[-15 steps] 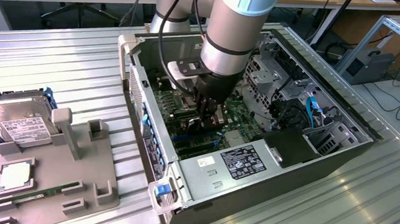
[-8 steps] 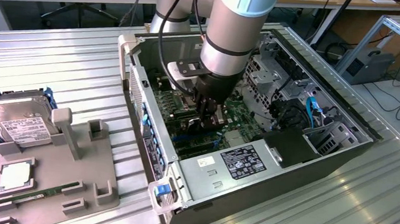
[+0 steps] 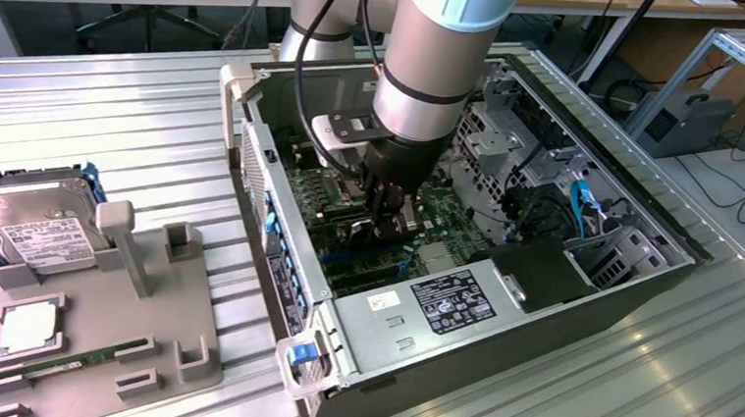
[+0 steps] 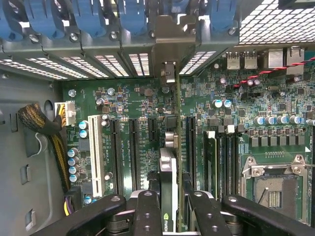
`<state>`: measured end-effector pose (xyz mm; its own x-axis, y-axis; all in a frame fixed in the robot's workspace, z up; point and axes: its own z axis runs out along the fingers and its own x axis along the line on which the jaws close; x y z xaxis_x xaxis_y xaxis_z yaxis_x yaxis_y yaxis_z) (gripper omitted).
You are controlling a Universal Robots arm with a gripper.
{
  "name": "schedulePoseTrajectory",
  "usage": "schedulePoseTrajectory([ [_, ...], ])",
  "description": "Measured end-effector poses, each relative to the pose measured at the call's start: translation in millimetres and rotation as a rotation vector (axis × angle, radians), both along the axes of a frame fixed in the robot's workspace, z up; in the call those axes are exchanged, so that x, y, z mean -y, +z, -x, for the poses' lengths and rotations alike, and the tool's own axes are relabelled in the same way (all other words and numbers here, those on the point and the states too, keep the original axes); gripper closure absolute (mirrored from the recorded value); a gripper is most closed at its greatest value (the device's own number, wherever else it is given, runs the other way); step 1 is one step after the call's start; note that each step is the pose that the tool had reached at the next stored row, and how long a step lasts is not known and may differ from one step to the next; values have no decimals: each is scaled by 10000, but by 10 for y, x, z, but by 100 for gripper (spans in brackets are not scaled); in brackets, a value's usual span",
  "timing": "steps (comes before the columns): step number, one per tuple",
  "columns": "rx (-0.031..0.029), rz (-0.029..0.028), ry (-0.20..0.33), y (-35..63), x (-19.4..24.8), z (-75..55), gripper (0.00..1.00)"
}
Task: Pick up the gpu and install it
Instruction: 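Insert the gpu into the slot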
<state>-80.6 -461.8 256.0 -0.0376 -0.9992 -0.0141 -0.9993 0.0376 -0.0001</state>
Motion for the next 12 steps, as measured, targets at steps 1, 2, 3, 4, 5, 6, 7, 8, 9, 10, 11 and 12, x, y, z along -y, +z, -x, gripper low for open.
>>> schedulePoseTrajectory([
  [1,0,0,0,-1,0,0,73],
  [2,1,-1,0,-3,0,0,73],
  [3,1,-2,0,-3,0,0,73],
  [4,1,-1,0,-3,0,0,73],
  [5,1,-1,0,-3,0,0,73],
  [6,1,-2,0,-4,0,0,73],
  [7,1,-2,0,-5,0,0,73],
  [8,0,-1,0,-7,0,0,73],
  [9,1,-1,0,-7,0,0,73],
  [10,1,-2,0,-7,0,0,73],
  [11,1,-21,0,-6,-1,0,73],
  [12,1,-64,0,-5,0,0,73],
])
